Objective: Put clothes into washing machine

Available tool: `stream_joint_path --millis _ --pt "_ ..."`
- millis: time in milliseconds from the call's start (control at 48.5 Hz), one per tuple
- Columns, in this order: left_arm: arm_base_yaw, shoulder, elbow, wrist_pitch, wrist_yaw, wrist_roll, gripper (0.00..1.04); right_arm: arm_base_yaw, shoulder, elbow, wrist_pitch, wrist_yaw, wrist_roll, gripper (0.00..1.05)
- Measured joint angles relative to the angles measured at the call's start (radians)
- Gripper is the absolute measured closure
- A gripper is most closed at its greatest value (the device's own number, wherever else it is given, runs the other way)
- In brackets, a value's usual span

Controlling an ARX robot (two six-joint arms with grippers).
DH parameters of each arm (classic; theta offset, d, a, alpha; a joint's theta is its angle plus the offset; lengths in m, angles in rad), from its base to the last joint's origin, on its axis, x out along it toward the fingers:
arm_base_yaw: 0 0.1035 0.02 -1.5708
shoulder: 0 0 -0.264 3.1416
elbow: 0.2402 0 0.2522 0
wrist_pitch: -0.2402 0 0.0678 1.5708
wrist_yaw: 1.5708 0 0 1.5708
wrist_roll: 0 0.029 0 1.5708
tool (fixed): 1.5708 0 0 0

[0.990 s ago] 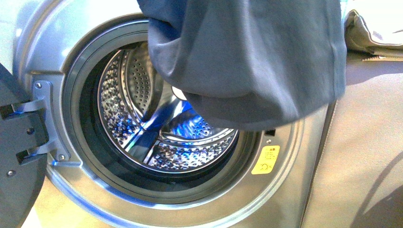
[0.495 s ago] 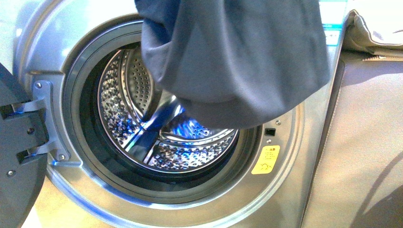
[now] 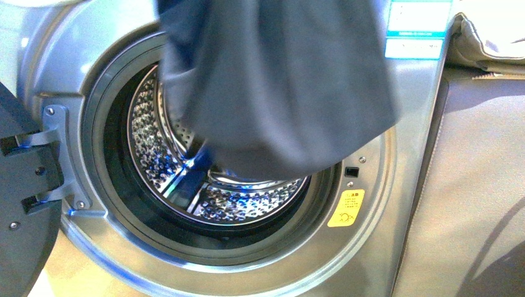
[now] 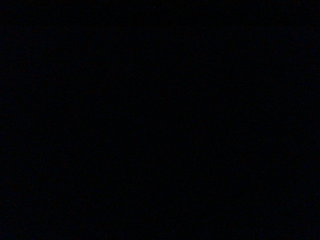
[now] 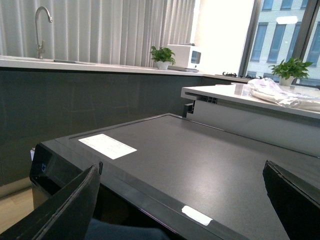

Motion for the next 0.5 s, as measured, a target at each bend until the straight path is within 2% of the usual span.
stream_joint_path --millis 289,433,454,495 --pt "0.069 -0.237 -0.368 0.118 0.155 0.013 0.98 0.0 0.0 0.0 0.0 0.0 0.0 0.07" --pt "0.086 -0.318 -0.499 0.148 0.193 0.02 0.98 0.0 0.0 0.0 0.0 0.0 0.0 0.07" --pt "0.088 -0.329 -0.522 0.154 0.2 0.02 0.98 0.003 -0.002 0.0 -0.009 0.027 0.003 0.08" --pt "0.089 -0.34 -0.553 0.163 0.207 0.019 0.98 0.011 -0.079 -0.121 -0.048 0.227 0.039 0.16"
